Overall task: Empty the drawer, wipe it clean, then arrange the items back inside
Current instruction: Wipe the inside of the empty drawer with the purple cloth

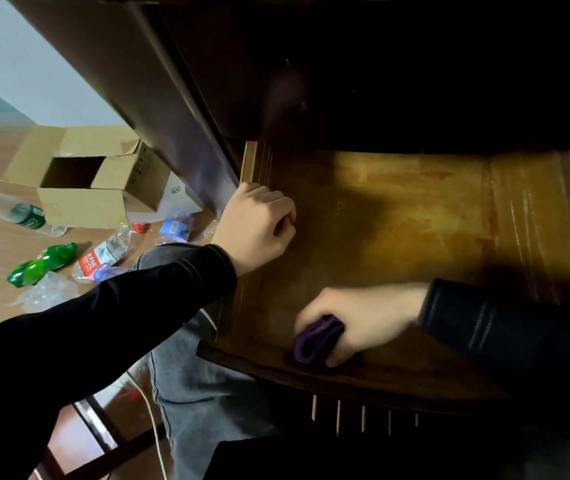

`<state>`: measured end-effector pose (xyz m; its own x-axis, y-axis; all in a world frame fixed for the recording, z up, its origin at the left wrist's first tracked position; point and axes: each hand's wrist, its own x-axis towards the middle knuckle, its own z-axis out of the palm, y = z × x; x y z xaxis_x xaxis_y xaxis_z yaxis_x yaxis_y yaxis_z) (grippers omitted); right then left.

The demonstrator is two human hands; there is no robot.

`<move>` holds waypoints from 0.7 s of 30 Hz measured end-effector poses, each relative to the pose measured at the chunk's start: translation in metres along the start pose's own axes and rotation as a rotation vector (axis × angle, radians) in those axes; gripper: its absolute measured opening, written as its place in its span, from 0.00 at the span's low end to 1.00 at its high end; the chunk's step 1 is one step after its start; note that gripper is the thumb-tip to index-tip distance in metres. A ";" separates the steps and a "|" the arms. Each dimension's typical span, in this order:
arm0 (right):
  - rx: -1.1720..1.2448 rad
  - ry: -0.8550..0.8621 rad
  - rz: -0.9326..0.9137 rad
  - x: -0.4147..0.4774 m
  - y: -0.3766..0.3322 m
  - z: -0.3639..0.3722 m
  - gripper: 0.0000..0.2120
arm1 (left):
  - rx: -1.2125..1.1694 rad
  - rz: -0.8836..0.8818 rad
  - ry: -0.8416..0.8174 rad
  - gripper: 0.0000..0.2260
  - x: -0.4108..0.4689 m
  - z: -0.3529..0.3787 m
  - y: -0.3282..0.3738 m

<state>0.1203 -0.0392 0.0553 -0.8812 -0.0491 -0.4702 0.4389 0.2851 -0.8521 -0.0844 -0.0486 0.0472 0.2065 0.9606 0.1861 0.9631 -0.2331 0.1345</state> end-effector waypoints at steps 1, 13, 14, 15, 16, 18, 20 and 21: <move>0.018 -0.044 0.022 -0.010 0.006 -0.005 0.16 | -0.004 -0.005 0.005 0.06 0.000 0.000 0.000; 0.088 0.060 -0.032 -0.011 0.004 0.006 0.14 | -0.010 -0.008 0.003 0.06 0.000 0.000 0.001; 0.085 0.017 0.002 -0.022 0.011 0.003 0.14 | -0.013 -0.011 0.008 0.06 -0.001 0.001 0.001; 0.081 -0.021 0.033 -0.032 0.016 0.001 0.13 | -0.015 -0.015 0.011 0.07 -0.001 0.001 0.000; 0.071 -0.044 0.050 -0.036 0.017 -0.001 0.14 | -0.016 -0.017 0.011 0.07 -0.001 0.002 0.000; 0.024 -0.036 0.030 -0.027 0.009 -0.002 0.14 | -0.018 -0.017 0.007 0.07 -0.001 0.001 0.000; -0.013 0.009 -0.030 -0.005 -0.008 0.000 0.14 | -0.013 -0.009 -0.002 0.07 0.000 0.000 0.001; -0.021 0.034 -0.060 0.007 -0.016 0.003 0.14 | -0.010 -0.007 -0.006 0.07 0.000 0.000 0.001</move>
<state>0.1080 -0.0467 0.0651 -0.9112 -0.0347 -0.4104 0.3818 0.3028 -0.8733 -0.0832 -0.0489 0.0475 0.2010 0.9631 0.1791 0.9627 -0.2280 0.1455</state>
